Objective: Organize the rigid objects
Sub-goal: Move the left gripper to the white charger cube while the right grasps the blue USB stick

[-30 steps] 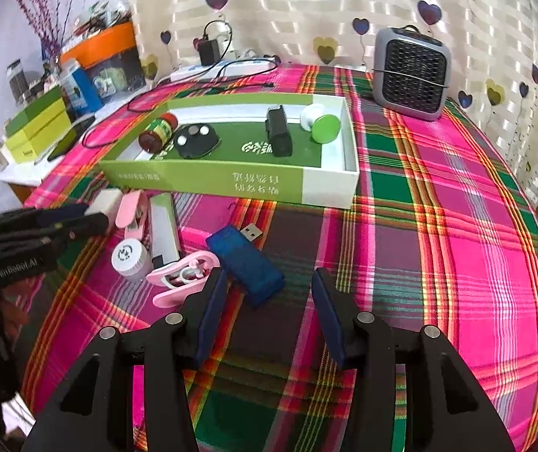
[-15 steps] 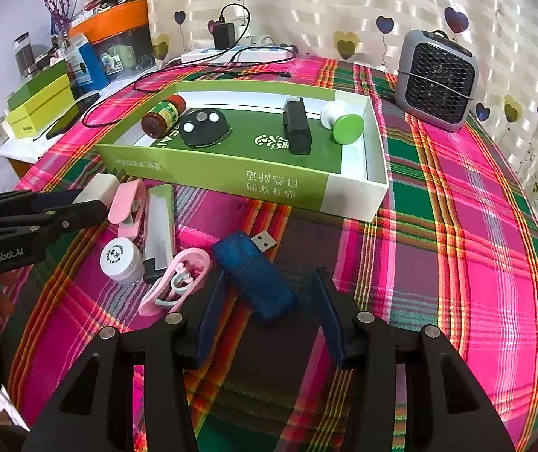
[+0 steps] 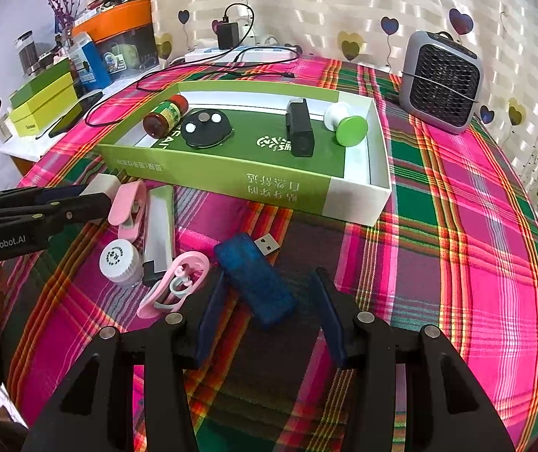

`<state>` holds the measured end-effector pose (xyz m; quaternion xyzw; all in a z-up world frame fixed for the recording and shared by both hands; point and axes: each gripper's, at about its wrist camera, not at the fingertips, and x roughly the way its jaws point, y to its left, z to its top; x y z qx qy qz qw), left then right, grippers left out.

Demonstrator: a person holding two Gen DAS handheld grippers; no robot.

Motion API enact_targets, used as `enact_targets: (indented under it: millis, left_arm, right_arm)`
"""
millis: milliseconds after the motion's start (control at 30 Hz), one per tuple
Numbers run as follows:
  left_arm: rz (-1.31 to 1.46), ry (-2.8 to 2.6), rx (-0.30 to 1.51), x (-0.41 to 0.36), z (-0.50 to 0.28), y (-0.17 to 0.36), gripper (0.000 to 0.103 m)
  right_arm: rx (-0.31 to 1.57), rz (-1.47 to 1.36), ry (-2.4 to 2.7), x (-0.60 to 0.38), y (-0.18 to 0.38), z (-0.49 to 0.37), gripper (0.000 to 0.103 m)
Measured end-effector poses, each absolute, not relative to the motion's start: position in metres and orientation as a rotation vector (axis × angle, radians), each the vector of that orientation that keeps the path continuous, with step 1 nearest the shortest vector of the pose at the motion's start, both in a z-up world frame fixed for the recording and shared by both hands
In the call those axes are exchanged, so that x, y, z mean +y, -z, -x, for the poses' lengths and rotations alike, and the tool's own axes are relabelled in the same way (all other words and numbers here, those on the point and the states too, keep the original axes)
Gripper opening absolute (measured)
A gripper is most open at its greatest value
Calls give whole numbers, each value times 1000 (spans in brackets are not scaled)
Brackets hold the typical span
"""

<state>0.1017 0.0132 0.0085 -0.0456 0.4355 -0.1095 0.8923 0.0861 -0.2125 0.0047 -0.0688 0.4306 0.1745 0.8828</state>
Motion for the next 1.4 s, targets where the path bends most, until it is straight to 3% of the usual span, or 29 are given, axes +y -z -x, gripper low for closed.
enact_targets:
  millis: [200,500,1400]
  left_arm:
    - [87,224,904,11,-101,-9,41]
    - [90,217,902,11,-100,-9,36]
    - [78,213,897,11,-99,-9,35]
  right_arm:
    - [898,142,-363,-212,-5,-86,45]
    - [894,125,-364,-214,-7,-85,23]
    - [893,126,-364,-215,-7,-85,23]
